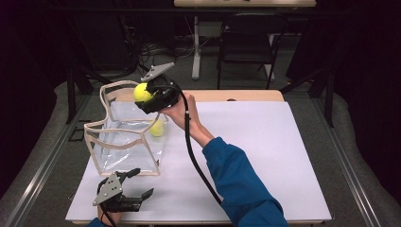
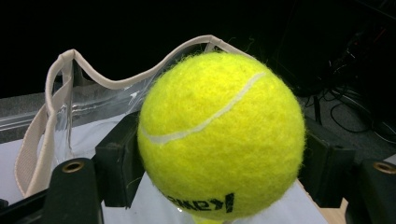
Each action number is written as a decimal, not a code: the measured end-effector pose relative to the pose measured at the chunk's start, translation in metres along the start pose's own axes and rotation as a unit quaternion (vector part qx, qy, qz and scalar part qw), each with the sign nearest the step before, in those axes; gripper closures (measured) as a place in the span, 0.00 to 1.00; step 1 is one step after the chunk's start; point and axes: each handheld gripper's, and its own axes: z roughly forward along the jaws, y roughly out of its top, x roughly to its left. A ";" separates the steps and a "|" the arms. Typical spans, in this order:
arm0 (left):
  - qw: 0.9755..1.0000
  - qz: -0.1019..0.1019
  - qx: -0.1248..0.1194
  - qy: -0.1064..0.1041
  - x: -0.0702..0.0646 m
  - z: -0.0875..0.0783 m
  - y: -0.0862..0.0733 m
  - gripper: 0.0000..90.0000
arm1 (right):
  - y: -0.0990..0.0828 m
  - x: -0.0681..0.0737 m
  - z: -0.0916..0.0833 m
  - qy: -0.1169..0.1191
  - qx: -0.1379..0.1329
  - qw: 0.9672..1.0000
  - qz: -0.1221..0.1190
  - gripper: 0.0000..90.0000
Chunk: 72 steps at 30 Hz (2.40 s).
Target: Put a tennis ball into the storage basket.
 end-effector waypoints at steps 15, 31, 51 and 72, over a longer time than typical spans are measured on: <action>1.000 -0.001 -0.001 0.000 0.000 0.000 0.000 0.18 | -0.005 0.001 0.010 0.003 0.016 1.000 -0.001 0.29; 1.000 -0.002 -0.003 0.000 0.000 -0.001 0.000 0.18 | -0.007 0.004 0.020 0.007 0.033 0.999 -0.006 0.29; 1.000 -0.002 -0.004 0.000 0.000 -0.001 0.000 0.18 | -0.010 0.006 0.032 0.007 0.061 0.998 -0.018 0.28; 1.000 -0.002 -0.004 -0.001 0.000 -0.001 0.000 0.18 | -0.010 0.012 0.040 -0.006 0.073 0.997 -0.029 0.28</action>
